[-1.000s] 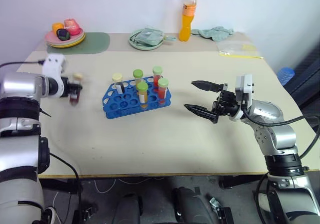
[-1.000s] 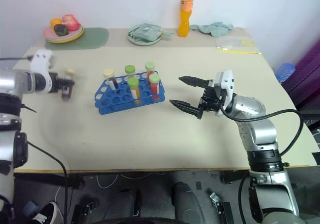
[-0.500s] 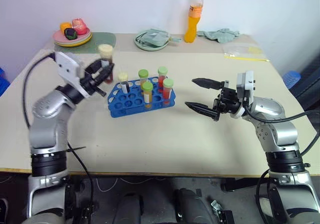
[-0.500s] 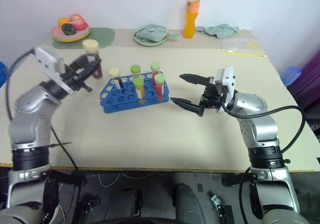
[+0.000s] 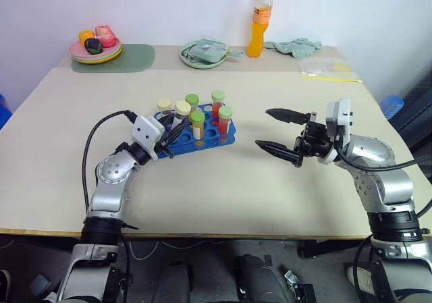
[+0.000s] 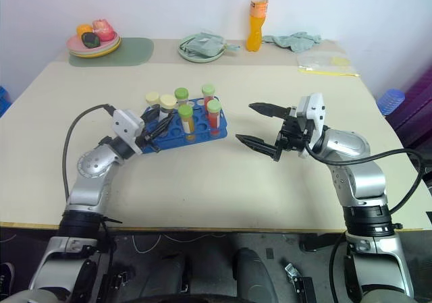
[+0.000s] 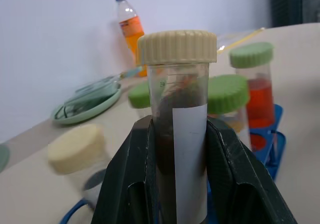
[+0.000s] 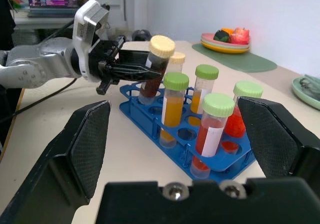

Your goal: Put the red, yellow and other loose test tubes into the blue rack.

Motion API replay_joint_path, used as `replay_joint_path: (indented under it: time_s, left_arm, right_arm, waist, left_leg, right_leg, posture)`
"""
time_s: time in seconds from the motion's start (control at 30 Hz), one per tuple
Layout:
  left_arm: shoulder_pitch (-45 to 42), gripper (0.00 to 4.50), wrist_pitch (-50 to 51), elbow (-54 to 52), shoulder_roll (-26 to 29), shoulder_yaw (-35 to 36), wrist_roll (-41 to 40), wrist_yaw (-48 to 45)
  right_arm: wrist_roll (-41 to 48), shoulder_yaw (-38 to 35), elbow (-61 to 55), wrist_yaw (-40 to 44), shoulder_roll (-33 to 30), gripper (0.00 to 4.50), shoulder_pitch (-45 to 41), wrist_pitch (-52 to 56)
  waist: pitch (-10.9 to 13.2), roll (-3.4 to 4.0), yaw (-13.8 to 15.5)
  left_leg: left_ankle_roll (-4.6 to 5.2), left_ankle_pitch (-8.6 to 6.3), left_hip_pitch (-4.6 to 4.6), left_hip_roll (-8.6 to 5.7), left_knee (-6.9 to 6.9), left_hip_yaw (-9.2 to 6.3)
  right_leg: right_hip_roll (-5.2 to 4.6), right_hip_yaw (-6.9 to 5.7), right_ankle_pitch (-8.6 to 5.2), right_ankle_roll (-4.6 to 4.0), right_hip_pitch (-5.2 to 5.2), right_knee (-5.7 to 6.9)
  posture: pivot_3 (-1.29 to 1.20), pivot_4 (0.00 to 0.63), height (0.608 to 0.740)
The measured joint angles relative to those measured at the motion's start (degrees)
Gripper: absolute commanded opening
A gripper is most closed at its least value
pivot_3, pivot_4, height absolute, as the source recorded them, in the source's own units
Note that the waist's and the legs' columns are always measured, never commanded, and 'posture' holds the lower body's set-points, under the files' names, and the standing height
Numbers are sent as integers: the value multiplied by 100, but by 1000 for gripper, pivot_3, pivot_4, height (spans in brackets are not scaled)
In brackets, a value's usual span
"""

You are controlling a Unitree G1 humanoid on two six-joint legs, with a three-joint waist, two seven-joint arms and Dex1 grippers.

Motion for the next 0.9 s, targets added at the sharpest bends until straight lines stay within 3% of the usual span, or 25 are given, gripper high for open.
replay_joint_path:
  time_s: [0.6,0.9]
  left_arm:
    - [233,831,-355,4,279,-21,106,356]
    - [310,831,-192,-61,-28,-108,-61,360]
  right_arm:
    - [-5,-16,2,-25,2,4500,1,-22]
    - [-6,-14,3,-25,6,4500,-5,-27]
  waist:
    - [-2,3,-2]
    - [-3,4,-5]
  left_leg:
    - [1,0,4,2,0,-2]
    - [1,0,5,3,0,-2]
  right_leg:
    - [3,-1,0,0,3,1]
    - [4,0,0,0,4,1]
  posture:
    - [0,150,740]
    - [0,150,740]
